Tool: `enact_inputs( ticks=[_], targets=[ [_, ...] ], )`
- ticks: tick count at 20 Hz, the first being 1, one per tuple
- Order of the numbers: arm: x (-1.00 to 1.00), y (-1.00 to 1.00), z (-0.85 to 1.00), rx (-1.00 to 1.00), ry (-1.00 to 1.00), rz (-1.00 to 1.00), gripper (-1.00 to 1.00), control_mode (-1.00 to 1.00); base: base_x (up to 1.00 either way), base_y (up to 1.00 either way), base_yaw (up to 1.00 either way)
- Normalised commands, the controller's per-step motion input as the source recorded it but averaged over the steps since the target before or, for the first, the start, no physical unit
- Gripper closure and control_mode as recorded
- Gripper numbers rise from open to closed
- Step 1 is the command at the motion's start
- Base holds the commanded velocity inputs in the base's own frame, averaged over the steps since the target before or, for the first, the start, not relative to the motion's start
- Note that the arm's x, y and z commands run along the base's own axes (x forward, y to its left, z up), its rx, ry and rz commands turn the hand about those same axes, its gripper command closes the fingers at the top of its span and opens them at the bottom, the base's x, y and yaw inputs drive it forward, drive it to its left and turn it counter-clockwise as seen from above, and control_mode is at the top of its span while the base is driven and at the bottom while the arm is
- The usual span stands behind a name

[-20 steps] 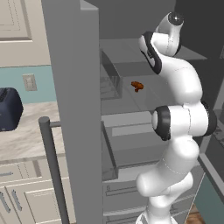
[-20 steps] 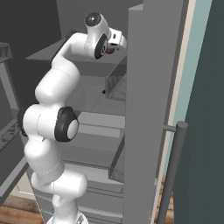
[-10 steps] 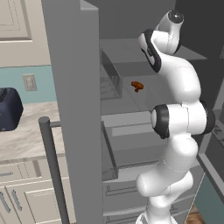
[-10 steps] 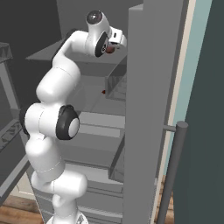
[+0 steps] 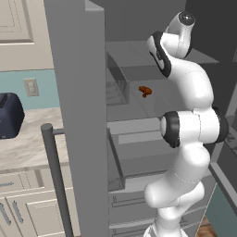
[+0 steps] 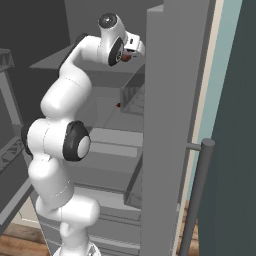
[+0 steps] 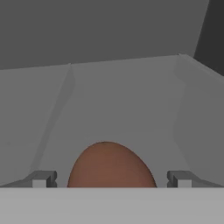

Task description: Pick the egg and butter from the fridge and place them by the bowl for mixing.

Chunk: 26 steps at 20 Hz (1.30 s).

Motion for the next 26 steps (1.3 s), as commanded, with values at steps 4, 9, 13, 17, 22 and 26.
enact_inputs(
  ticks=[4,9,13,17,22,26],
  targets=[
    [0.00,0.00,-0.21,0.00,0.00,0.00,-1.00,-1.00,0.00,0.00,0.00],
    [0.04,0.01,-0.23,0.00,0.00,0.00,-1.00,-1.00,0.00,0.00,0.00],
    [0.15,0.06,-0.22,0.00,0.00,0.00,1.00,-1.00,0.00,0.00,0.00],
    [0.11,0.02,-0.21,0.00,0.00,0.00,1.00,-1.00,0.00,0.00,0.00],
    [0.00,0.00,-0.22,0.01,0.00,0.00,1.00,-1.00,0.00,0.00,0.00],
    [-0.31,0.06,-0.25,0.01,0.00,0.00,1.00,-1.00,0.00,0.00,0.00]
  ],
)
